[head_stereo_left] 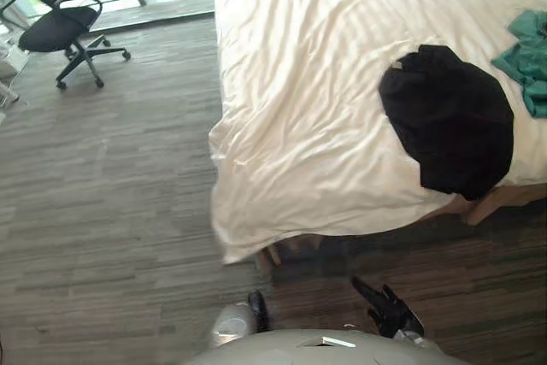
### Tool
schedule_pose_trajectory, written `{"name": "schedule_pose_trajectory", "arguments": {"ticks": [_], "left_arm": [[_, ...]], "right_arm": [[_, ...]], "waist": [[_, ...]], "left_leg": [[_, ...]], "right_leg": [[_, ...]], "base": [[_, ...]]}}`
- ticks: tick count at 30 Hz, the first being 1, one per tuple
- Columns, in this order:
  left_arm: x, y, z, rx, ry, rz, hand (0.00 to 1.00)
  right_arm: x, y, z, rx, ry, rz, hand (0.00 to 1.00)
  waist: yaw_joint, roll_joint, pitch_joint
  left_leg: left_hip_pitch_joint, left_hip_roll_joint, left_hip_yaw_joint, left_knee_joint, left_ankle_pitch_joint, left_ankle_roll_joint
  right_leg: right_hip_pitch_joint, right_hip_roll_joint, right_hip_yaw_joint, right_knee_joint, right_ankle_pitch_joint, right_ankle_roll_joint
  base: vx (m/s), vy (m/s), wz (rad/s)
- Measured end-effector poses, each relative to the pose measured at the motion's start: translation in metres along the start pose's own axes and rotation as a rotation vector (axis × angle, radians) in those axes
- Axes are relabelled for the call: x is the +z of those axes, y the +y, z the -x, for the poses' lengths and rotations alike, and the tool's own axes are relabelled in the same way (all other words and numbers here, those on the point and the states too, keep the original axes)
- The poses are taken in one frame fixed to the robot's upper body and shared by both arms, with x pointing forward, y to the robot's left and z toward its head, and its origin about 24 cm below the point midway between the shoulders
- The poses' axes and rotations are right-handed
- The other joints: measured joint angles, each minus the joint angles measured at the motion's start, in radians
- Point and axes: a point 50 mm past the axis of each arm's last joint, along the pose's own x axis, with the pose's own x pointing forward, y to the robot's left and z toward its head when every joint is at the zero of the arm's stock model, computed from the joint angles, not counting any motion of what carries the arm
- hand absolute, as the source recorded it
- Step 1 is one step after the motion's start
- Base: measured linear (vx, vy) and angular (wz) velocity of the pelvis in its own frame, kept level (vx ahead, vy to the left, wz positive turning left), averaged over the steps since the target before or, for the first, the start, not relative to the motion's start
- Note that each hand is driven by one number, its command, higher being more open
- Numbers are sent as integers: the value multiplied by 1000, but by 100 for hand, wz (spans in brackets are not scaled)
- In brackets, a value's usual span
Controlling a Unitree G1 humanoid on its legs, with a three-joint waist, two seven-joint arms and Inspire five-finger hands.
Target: Tidy up the quilt and then pick up the clothes from the bed and put them into the laundry hamper
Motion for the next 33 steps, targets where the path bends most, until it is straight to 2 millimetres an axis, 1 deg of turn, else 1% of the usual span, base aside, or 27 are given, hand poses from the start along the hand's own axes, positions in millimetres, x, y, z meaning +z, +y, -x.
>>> {"name": "schedule_pose_trajectory", "arguments": {"ticks": [1, 2, 3, 4, 5, 6, 7, 9, 10, 11, 12, 13, 14, 15, 18, 20, 21, 23, 24, 25, 26, 27, 28, 30, 31, 32, 33], "left_arm": [[-15, 4, -3, -12, 53, -103, 100], [-49, 4, -6, -101, 195, -349, 100], [-71, -6, -4, -225, 314, -578, 100], [-78, -15, -1, -299, 360, -668, 100], [-89, -35, 4, -427, 432, -787, 100], [-91, -55, 10, -499, 452, -866, 100], [-85, -63, 11, -509, 423, -911, 100], [-44, -79, 12, -422, 165, -916, 100], [-30, -81, 13, -391, 80, -880, 100], [-8, -85, 16, -357, -48, -802, 100], [32, -88, 26, -320, -232, -663, 100], [33, -88, 26, -319, -239, -659, 100], [74, -93, 43, -322, -453, -511, 100], [93, -97, 53, -306, -577, -514, 100], [115, -103, 71, -381, -738, -401, 100], [127, -120, 90, -505, -831, -386, 100], [131, -130, 102, -637, -856, -424, 100], [126, -144, 115, -839, -828, -572, 100], [117, -154, 118, -955, -768, -675, 100], [115, -155, 119, -958, -757, -716, 100], [117, -152, 117, -953, -744, -719, 100], [118, -146, 113, -930, -709, -716, 100], [119, -144, 111, -917, -702, -704, 100], [118, -134, 98, -803, -662, -637, 100], [118, -130, 94, -763, -656, -607, 100], [120, -122, 88, -691, -654, -537, 100], [124, -115, 85, -610, -675, -467, 100]], "right_arm": [[0, -3, 1, -11, 0, -2, 100], [2, -9, 2, -30, -3, -16, 100], [0, -12, 2, -40, 2, -28, 100], [1, -14, 3, -47, 5, -30, 100], [3, -20, 4, -61, 9, -25, 100], [3, -25, 5, -76, 21, -22, 100], [2, -26, 6, -79, 27, -22, 100], [-12, -11, 2, -39, 75, -43, 100], [-15, -6, 1, -27, 83, -61, 100], [-19, 0, -1, -25, 86, -86, 100], [-20, 0, -1, -46, 75, -136, 100], [-20, 0, -1, -47, 76, -138, 100], [-20, -1, -1, -81, 59, -193, 100], [-19, -3, -1, -108, 45, -233, 100], [-18, -13, 3, -178, 0, -317, 100], [-20, -24, 8, -249, -7, -353, 100], [-21, -29, 10, -286, -7, -371, 100], [-23, -36, 13, -326, -4, -382, 100], [-20, -37, 13, -328, -6, -390, 100], [-19, -37, 12, -323, -4, -398, 100], [-19, -36, 12, -318, -3, -399, 100], [-17, -35, 11, -306, -8, -400, 100], [-16, -35, 11, -299, -13, -404, 0], [-6, -35, 8, -283, -61, -440, 0], [-2, -35, 7, -280, -79, -450, 0], [7, -36, 7, -274, -122, -461, 0], [22, -39, 7, -272, -179, -455, 0]], "waist": [[4, 1, 0], [7, 2, 0], [6, -7, 3], [6, -9, 3], [4, -4, 1], [-14, 11, -5], [-25, 11, -4], [-36, -1, -8], [-43, -8, -8], [-51, -15, -6], [-57, -20, -3], [-57, -21, -3], [-78, -24, -3], [-86, -23, -1], [-105, -21, 1], [-108, -21, 11], [-110, -23, 13], [-110, -31, 14], [-111, -25, 11], [-110, -29, 13], [-109, -20, 8], [-104, -18, 5], [-103, -16, 5], [-101, -7, -4], [-101, 2, -2], [-100, -8, -6], [-97, -21, -7]], "left_leg": [[6, -3, -1, -20, 6, 1], [36, -25, -4, -113, 47, 5], [59, -40, 21, -172, 48, 11], [66, -48, 48, -185, 47, 11], [87, -59, 71, -213, 57, 13], [99, -63, 56, -214, 67, 4], [96, -71, 46, -214, 70, 12], [99, -88, 40, -215, 67, 23], [96, -90, 39, -215, 66, 24], [94, -92, 39, -215, 66, 26], [89, -94, 39, -215, 66, 30], [88, -94, 39, -215, 66, 30], [80, -97, 42, -215, 64, 41], [80, -98, 56, -215, 60, 47], [73, -103, 82, -215, 48, 63], [67, -114, 86, -215, 41, 70], [67, -121, 87, -215, 37, 72], [70, -129, 96, -215, 26, 73], [79, -126, 103, -215, 23, 77], [96, -112, 111, -215, 15, 72], [105, -103, 115, -215, 11, 68], [124, -83, 127, -214, 4, 64], [133, -73, 131, -214, 3, 62], [151, -34, 138, -210, 0, 59], [152, -25, 137, -210, -1, 57], [152, -18, 139, -210, -1, 56], [152, -25, 145, -209, -1, 55]], "right_leg": [[0, 0, -7, -1, 0, 0], [-1, -4, -24, -5, 0, 0], [3, -16, -48, -27, 0, 1], [10, -25, -61, -46, 0, 1], [21, -40, -80, -70, 1, 14], [25, -52, -94, -70, 10, 35], [28, -58, -100, -66, 12, 38], [32, -70, -90, -69, 16, 42], [30, -71, -90, -69, 17, 43], [28, -70, -89, -70, 18, 44], [20, -65, -76, -71, 18, 44], [20, -65, -75, -71, 18, 44], [15, -57, -57, -83, 20, 39], [11, -54, -39, -95, 23, 33], [-4, -54, -2, -115, 27, 26], [-9, -56, 14, -128, 42, 3], [-11, -60, 25, -122, 55, -9], [-10, -67, 42, -115, 68, -5], [-16, -69, 49, -95, 79, -18], [-16, -59, 52, -78, 95, -40], [-16, -53, 59, -67, 105, -54], [-19, -37, 73, -44, 131, -55], [-20, -31, 75, -30, 143, -54], [-59, -10, 92, 43, 177, -49], [-68, -3, 102, 41, 168, -50], [-67, 7, 106, 0, 158, -41], [-69, 15, 105, -52, 179, -27]], "base": [[-45, 29, 48], [-94, 85, 36], [-104, 99, 33], [-89, 103, 20], [-9, 84, 29], [-7, 103, 39], [-39, 157, 39], [-98, 171, 10], [-73, 99, 2], [-93, 76, 3], [-89, 62, 2], [-88, 67, 5], [-47, 57, -7], [-33, 66, -17], [30, 78, -27], [63, 68, -1], [101, 58, -2], [149, 42, -13], [185, 10, -24], [159, 4, -26], [161, -30, -29], [102, -24, -20], [215, -58, -17], [211, -64, -15], [187, -79, -18], [152, -110, -12], [123, -126, -8]]}}
